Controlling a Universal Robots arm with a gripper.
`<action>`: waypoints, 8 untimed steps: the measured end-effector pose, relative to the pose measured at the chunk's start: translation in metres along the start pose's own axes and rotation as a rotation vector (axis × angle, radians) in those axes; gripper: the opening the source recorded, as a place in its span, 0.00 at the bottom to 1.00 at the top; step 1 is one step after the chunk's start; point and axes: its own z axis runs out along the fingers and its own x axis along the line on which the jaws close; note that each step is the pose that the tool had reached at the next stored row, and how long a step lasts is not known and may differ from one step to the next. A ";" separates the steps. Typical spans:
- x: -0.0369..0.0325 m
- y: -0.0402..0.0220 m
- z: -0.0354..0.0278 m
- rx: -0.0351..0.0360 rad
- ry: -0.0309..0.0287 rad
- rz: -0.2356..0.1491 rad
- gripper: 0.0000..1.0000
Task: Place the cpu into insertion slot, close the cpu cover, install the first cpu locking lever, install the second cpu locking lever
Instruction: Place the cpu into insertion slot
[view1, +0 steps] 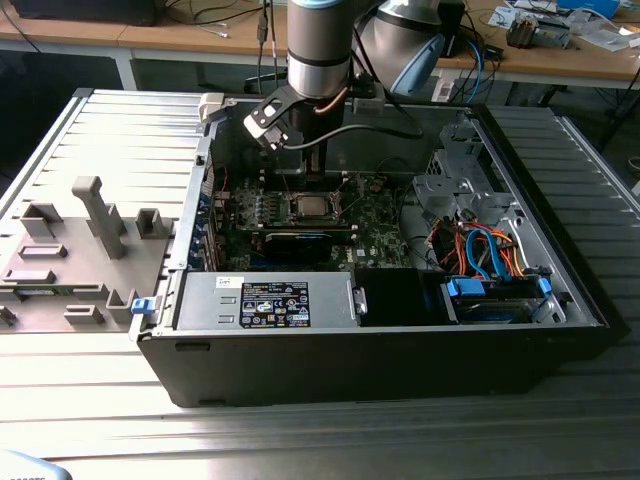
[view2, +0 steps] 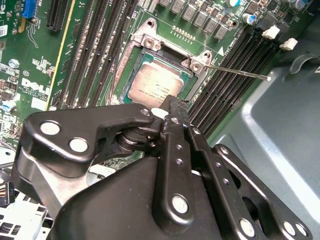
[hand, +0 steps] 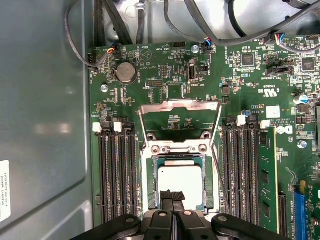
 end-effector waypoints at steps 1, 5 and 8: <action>0.0000 0.0000 -0.0002 0.0000 0.0002 0.000 0.11; 0.0000 0.0000 -0.0009 0.0000 0.0013 0.000 0.11; 0.0001 0.0000 -0.0017 0.0000 0.0022 0.000 0.11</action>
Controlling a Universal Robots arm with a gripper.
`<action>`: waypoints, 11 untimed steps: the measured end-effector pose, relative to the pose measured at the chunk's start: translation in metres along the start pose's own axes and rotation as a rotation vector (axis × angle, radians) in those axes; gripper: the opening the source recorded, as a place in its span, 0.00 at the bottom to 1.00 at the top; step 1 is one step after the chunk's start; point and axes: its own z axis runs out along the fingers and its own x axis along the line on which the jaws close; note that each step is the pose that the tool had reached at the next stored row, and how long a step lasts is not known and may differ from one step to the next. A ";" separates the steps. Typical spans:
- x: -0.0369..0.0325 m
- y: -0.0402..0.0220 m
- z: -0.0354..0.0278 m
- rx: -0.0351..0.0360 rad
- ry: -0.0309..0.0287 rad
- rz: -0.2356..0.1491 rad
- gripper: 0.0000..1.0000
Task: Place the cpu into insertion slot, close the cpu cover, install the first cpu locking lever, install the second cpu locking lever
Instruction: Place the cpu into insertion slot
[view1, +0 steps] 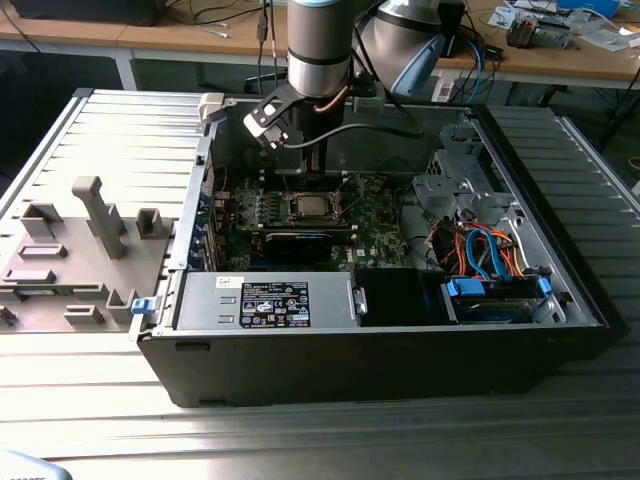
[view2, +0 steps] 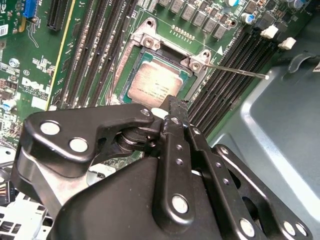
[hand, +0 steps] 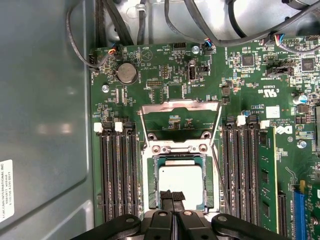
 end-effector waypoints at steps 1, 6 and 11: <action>0.0000 0.0000 -0.0003 0.0000 0.0004 0.000 0.11; 0.0001 0.0000 -0.0011 0.0001 0.0012 0.000 0.11; 0.0002 0.0001 -0.0042 0.0001 0.0049 0.000 0.11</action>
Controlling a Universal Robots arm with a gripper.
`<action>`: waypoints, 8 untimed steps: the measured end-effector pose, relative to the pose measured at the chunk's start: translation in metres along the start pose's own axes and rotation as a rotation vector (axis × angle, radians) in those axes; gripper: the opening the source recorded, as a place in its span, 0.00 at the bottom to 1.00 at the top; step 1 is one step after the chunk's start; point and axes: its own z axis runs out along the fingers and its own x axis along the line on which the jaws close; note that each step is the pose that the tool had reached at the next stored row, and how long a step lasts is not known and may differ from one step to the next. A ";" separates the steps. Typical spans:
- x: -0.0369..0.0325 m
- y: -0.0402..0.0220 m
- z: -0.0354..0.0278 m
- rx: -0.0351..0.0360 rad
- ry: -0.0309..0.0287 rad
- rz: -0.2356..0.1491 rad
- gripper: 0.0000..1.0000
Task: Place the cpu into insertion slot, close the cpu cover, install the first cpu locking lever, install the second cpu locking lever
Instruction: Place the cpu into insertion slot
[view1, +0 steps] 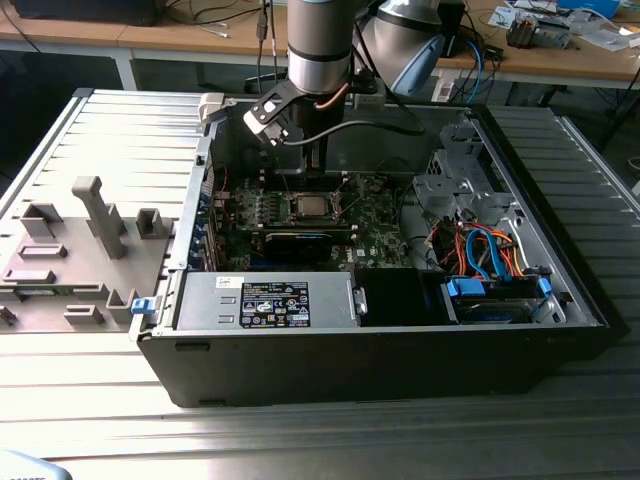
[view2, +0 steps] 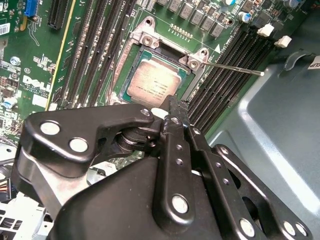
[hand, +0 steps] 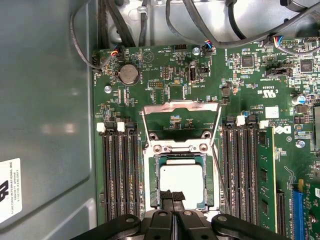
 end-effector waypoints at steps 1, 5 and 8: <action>0.0000 0.0000 0.0000 0.0001 0.0000 0.000 0.11; 0.0000 0.0000 -0.0008 0.0001 0.0009 0.000 0.11; 0.0001 0.0001 -0.0027 0.0002 0.0027 0.000 0.11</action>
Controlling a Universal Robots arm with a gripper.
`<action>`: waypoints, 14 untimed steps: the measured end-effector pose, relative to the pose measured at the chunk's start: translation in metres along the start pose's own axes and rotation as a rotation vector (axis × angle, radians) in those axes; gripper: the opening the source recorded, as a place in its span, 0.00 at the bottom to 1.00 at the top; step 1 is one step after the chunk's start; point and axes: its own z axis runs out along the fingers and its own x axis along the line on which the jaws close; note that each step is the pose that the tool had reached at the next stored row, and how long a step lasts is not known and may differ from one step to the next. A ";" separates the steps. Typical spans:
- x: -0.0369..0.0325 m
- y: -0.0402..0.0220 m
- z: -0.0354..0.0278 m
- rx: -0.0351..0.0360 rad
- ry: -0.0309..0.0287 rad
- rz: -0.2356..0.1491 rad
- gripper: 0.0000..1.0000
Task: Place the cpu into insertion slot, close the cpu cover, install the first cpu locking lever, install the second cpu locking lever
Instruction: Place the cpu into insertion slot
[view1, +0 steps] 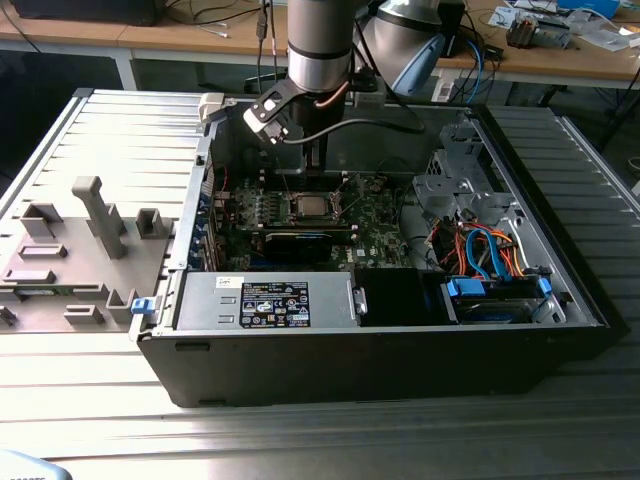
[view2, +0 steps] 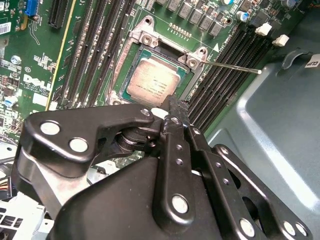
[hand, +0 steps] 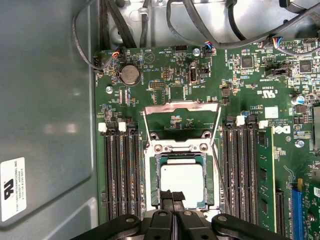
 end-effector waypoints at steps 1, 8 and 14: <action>0.0000 0.0000 -0.0001 0.0000 0.0000 0.000 0.11; 0.0003 0.0001 -0.0043 0.0000 0.0001 0.000 0.11; 0.0004 0.0001 -0.0061 -0.0001 0.0001 0.000 0.11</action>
